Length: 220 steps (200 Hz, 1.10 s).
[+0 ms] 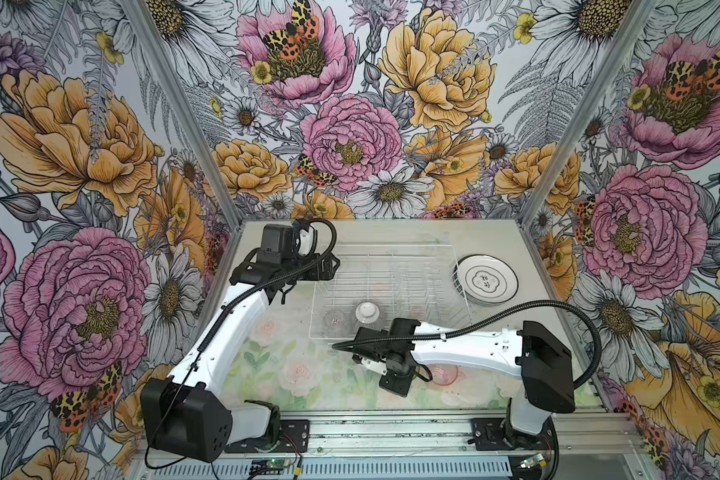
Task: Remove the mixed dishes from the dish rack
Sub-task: 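Carry the yellow glass with the right gripper and set it beside the pink glass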
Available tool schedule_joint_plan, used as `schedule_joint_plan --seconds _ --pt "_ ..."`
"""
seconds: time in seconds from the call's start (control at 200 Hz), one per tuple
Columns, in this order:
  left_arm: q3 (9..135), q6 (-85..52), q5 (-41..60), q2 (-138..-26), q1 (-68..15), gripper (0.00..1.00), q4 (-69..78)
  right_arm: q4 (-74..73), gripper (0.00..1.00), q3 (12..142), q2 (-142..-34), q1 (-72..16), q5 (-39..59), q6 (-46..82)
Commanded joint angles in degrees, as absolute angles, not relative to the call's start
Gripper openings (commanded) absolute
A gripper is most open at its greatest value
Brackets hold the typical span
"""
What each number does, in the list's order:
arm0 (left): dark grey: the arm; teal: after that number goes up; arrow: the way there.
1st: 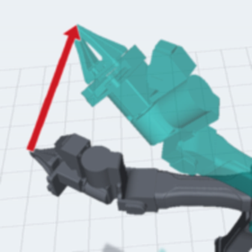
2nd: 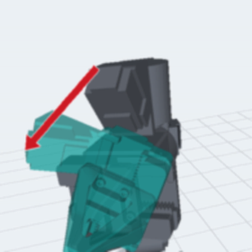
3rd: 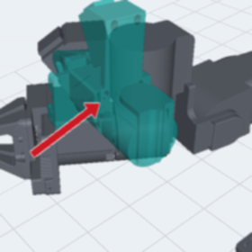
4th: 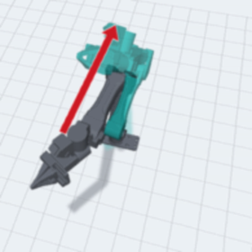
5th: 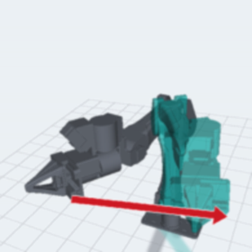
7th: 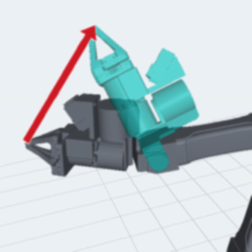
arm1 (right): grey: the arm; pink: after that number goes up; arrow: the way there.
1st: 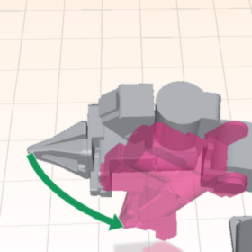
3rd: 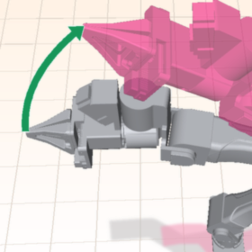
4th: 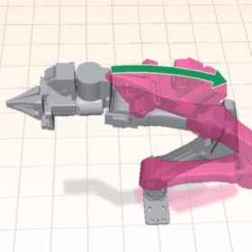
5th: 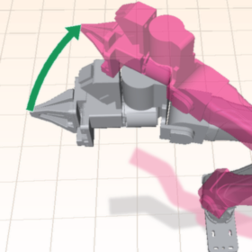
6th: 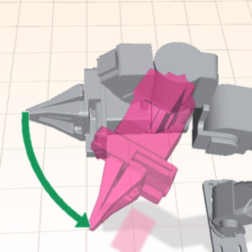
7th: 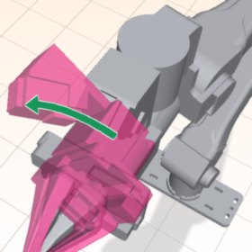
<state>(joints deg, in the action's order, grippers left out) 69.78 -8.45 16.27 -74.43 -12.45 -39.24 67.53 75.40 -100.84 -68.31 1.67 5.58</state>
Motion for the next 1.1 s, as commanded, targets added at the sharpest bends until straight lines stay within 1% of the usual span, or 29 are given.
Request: schedule_joint_plan --seconds 0.0,0.375,0.425,0.52,0.661,0.806,0.966,1.096 --pt "69.17 -7.25 16.86 -74.84 -11.80 0.99 -39.55 68.20 0.00 76.74 -101.69 -67.60 0.58 4.13" --pt "69.56 -7.37 17.70 -75.59 -11.81 0.99 -39.55 68.12 0.01 76.59 -102.28 -66.88 0.54 3.52" --pt "69.52 -7.37 17.88 -75.59 -11.85 0.99 -39.59 68.15 0.05 76.55 -102.46 -66.89 0.66 3.52" --pt "69.54 -7.42 17.96 -75.50 -11.84 0.99 -39.64 68.12 0.16 76.42 -102.25 -66.89 0.79 3.69" --pt "69.55 -7.34 17.78 -75.41 -11.88 0.99 -39.90 68.11 0.24 76.47 -100.51 -66.93 0.68 3.88" --pt "69.62 -7.20 16.87 -75.57 -12.71 0.99 -40.81 68.04 0.36 77.02 -97.77 -66.91 0.18 4.50" --pt "70.25 -6.51 13.39 -76.29 -15.45 0.99 -44.06 68.02 0.40 78.08 -92.58 -66.72 -1.01 5.16" --pt "72.02 -5.50 7.05 -77.42 -19.90 0.99 -49.64 67.64 0.42 79.50 -85.07 -65.46 -0.33 5.71"
